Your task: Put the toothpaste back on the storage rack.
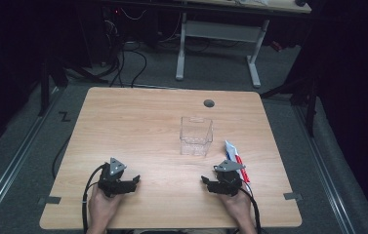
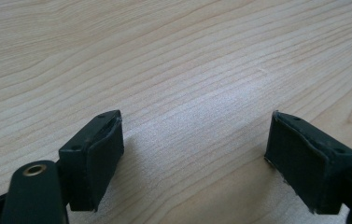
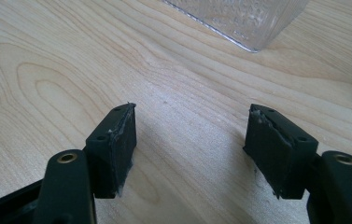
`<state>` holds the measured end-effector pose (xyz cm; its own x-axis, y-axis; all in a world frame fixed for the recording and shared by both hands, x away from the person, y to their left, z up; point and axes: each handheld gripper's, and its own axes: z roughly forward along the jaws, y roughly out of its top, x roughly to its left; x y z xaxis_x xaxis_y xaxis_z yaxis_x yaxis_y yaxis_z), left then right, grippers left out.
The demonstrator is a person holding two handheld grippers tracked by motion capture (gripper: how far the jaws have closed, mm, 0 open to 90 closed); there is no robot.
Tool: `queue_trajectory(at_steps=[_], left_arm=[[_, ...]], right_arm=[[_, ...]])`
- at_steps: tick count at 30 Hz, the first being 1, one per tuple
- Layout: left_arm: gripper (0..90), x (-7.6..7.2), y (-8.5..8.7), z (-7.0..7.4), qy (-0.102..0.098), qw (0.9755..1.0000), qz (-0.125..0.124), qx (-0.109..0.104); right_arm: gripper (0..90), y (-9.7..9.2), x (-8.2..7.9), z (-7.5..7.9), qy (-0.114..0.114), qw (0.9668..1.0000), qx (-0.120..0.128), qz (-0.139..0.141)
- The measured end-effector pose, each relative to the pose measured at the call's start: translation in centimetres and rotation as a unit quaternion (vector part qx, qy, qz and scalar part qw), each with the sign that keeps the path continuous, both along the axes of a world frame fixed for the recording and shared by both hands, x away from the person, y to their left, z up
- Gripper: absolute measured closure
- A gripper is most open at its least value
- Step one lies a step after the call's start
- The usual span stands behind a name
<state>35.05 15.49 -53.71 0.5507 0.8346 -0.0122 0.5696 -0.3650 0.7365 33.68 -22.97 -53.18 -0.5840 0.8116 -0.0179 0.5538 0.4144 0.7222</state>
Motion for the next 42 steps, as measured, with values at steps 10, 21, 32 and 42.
queue_trajectory(at_steps=[10, 21, 32, 42], left_arm=[[15.4, 0.03, -0.11, -0.03, 0.003, 1.0, -0.007, 0.001], [15.4, 0.04, -0.11, -0.02, 0.003, 1.0, -0.007, 0.001], [15.5, 0.06, -0.12, -0.02, 0.003, 1.0, -0.007, 0.001], [17.1, 0.1, 0.0, -0.01, 0.002, 1.0, -0.002, -0.002]], right_arm=[[33.4, -0.02, -0.02, 0.0, 0.0, 1.0, 0.0, -0.002], [33.4, -0.07, 0.01, 0.01, 0.001, 1.0, 0.0, -0.002], [34.0, -0.02, -0.02, 0.01, -0.001, 1.0, 0.0, -0.007], [38.6, -0.73, 0.16, 0.09, 0.005, 0.9995, 0.013, -0.028]])
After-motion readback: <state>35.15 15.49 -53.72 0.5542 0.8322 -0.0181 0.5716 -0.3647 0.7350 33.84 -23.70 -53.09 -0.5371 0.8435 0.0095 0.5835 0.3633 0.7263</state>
